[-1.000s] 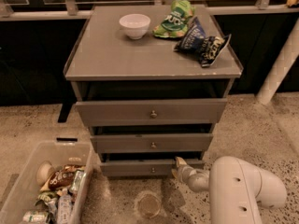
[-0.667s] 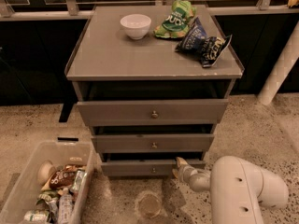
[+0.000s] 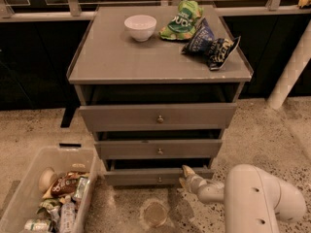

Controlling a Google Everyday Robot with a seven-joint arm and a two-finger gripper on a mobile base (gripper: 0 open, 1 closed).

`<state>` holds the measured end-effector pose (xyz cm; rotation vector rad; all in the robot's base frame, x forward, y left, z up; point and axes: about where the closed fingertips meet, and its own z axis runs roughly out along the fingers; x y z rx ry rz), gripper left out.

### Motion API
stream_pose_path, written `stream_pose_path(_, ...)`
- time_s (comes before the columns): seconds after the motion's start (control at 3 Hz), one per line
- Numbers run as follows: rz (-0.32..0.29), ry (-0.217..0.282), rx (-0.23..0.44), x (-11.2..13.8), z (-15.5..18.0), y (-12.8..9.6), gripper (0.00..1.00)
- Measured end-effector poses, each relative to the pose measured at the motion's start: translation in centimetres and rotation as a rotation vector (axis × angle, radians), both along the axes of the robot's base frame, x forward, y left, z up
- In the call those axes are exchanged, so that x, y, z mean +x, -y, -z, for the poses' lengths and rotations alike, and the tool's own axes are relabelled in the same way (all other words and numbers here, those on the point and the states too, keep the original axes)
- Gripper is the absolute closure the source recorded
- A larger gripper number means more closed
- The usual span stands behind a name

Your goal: Open bottom drawer

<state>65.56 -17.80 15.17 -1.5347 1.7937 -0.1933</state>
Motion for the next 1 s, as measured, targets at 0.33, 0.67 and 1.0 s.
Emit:
stream_pose_path(0.33, -0.002, -0.005, -0.003, 0.0, -0.1, 0.0, 1.00)
stream_pose_path(0.67, -0.007, -0.008, 0.011, -1.3, 0.6, -0.4, 1.00)
stream_pose_path(1.0, -0.007, -0.008, 0.011, -1.3, 0.1, -0.4, 1.00)
